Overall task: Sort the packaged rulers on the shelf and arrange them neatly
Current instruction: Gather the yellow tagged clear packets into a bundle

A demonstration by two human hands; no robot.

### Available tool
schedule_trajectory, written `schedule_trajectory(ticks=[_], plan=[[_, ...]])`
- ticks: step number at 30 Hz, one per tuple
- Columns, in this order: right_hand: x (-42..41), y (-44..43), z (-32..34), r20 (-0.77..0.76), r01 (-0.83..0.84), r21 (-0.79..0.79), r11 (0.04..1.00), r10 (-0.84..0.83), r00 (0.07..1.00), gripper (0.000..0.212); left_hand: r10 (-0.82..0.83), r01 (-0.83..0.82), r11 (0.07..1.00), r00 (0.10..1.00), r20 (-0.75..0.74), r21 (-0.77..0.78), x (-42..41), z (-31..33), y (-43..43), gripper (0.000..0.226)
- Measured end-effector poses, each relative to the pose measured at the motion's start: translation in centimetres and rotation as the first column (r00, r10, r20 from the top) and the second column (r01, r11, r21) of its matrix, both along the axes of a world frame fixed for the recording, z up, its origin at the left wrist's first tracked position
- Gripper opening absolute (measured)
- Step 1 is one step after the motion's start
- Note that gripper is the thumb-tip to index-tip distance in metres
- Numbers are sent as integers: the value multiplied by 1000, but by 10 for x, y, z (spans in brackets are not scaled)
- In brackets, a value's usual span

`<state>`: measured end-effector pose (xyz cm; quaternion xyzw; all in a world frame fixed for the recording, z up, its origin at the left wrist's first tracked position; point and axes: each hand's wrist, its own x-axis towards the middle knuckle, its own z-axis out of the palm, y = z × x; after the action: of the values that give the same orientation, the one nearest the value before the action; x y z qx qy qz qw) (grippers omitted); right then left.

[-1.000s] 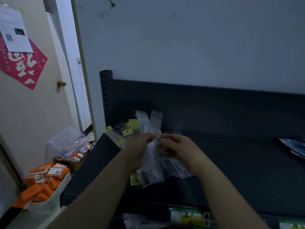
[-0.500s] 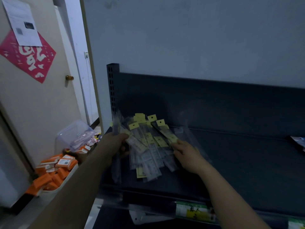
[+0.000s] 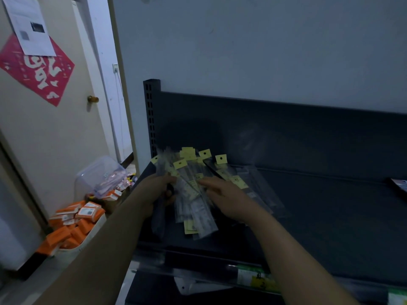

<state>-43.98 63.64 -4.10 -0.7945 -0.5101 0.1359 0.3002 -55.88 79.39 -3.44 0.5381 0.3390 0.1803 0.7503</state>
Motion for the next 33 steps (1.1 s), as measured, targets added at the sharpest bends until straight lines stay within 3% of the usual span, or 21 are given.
schedule_trajectory(ticks=[5, 8, 13, 20, 25, 29, 33], plan=[[-9, 8, -7, 105, -134, -165, 977, 152, 983, 42, -119, 121, 991, 992, -28, 61, 3, 0, 1, 9], [-9, 8, -7, 82, -164, -176, 971, 180, 980, 41, -123, 142, 976, 985, -125, 165, -1, 1, 6, 15], [2, 4, -11, 94, -104, -143, 984, 118, 989, 42, -66, 113, 972, 973, -222, 208, -15, -1, 27, 26], [28, -13, -18, -20, 139, -73, 988, -141, 990, 37, -82, 145, 973, 946, -314, 180, -22, 4, 33, 13], [13, -8, -3, 67, 226, 39, 973, -228, 971, 23, -78, 147, 966, 949, -307, 211, -15, 4, 30, 19], [-1, 12, -3, 52, 225, -40, 974, -223, 974, 50, -97, 154, 975, 944, -316, 161, -13, 4, 24, 16], [-3, 19, -8, 57, 222, -61, 973, -219, 974, 49, -85, 123, 984, 959, -269, 126, -17, 3, 26, 17]])
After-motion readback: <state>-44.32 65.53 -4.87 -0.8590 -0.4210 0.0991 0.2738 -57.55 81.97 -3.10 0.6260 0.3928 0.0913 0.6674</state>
